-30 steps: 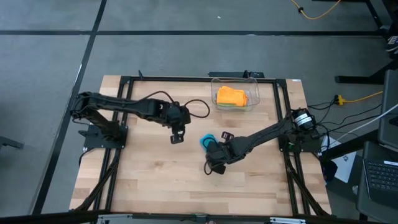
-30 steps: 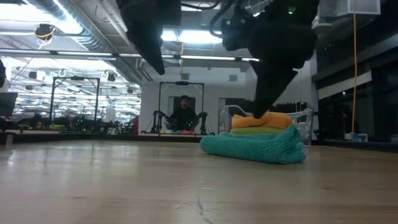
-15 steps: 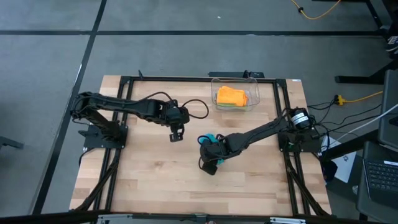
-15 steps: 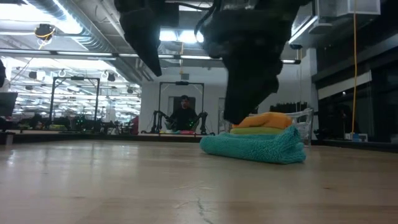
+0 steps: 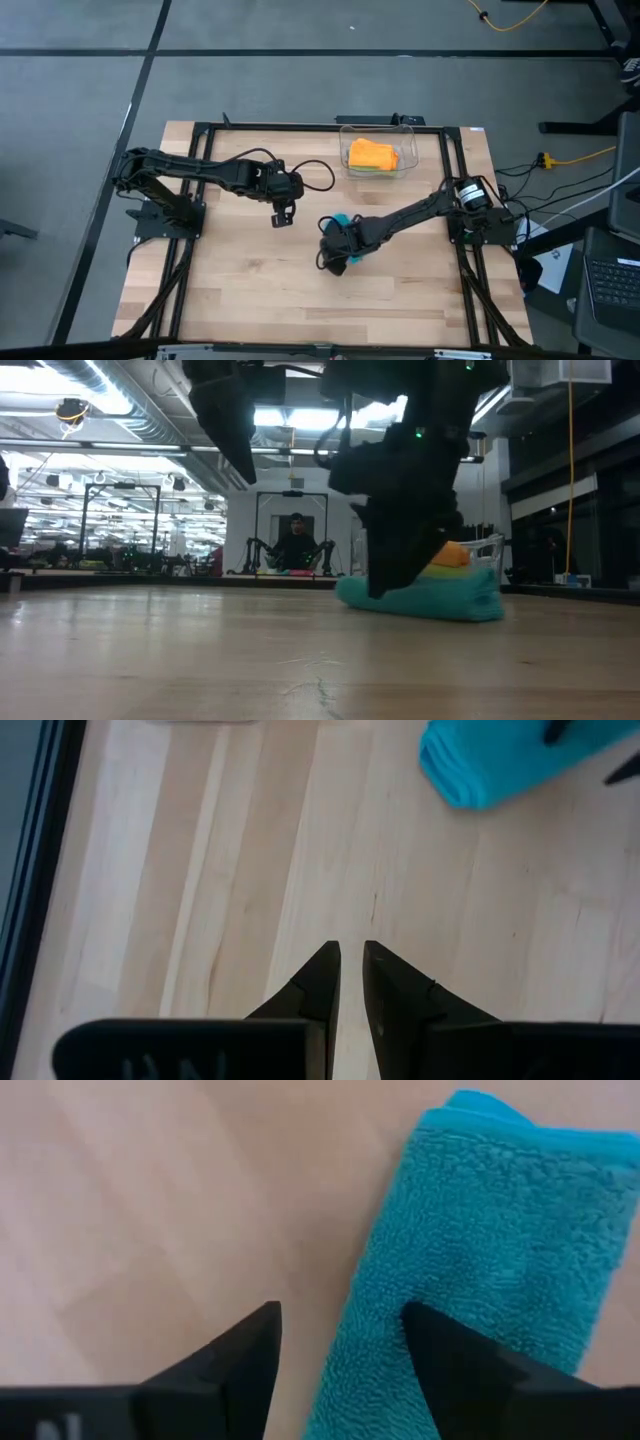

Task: Fold microfiber towels
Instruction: Put the folded blue microfiber into the transparent bin

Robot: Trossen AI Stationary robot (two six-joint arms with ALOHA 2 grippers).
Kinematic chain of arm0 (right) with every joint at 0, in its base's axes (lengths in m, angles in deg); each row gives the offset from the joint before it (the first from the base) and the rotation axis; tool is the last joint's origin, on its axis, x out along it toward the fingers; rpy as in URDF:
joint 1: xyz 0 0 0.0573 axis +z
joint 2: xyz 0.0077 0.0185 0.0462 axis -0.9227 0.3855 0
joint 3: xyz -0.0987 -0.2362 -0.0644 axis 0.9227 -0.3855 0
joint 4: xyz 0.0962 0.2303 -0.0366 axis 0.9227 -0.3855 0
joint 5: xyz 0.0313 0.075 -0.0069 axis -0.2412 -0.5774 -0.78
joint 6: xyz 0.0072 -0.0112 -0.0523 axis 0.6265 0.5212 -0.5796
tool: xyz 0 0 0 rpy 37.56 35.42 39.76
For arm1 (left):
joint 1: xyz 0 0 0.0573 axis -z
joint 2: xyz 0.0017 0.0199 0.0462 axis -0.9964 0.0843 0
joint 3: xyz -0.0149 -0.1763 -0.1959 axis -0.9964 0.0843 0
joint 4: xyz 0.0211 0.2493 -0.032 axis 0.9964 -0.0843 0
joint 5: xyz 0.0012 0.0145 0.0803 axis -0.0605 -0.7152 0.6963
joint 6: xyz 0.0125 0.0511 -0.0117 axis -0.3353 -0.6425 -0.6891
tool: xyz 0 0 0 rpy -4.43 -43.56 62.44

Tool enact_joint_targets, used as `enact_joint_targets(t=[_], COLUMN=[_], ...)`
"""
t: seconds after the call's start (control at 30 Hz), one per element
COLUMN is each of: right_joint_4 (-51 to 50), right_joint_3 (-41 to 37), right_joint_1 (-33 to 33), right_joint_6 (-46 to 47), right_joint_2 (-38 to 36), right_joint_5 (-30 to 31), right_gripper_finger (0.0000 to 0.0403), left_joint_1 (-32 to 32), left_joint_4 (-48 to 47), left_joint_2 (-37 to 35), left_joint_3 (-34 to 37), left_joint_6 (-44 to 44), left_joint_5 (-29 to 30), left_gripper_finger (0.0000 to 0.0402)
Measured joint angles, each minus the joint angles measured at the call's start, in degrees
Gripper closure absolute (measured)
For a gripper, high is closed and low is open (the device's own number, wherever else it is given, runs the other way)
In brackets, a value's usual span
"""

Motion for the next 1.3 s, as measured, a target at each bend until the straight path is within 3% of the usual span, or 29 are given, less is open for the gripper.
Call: enact_joint_targets(t=[0.33, 0.63, 0.73, 1.07, 1.3], right_joint_4=[-12.03, -12.64, -12.64, -14.89, -16.07], right_joint_3=[0.4, 0.94, 0.94, 0.92, 1.03], right_joint_1=[-0.14, -0.27, -0.77, -1.26, -1.13], right_joint_6=[10.41, 10.84, 11.85, 11.39, 5.19], right_joint_2=[3.01, 5.81, 5.81, 5.81, 6.1], right_joint_5=[1.73, 2.6, 2.08, 3.53, 6.48], right_gripper_finger=[0.0199, 0.0204, 0.0232, 0.0381, 0.0392], left_joint_1=[0.0, 0.0, 0.0, 0.0, 0.0], left_joint_4=[0.11, 0.38, 0.38, 0.42, 1.54], left_joint_2=[0.0, 0.0, 0.0, -0.04, -0.04], left_joint_3=[0.0, 0.0, 0.0, 1.77, 7.31], left_joint_6=[0.04, 0.11, 0.07, 0.08, 0.51], left_joint_5=[-0.02, -0.04, -0.07, -0.08, -0.11], left_gripper_finger=[0.0363, 0.0363, 0.0363, 0.0363, 0.0363])
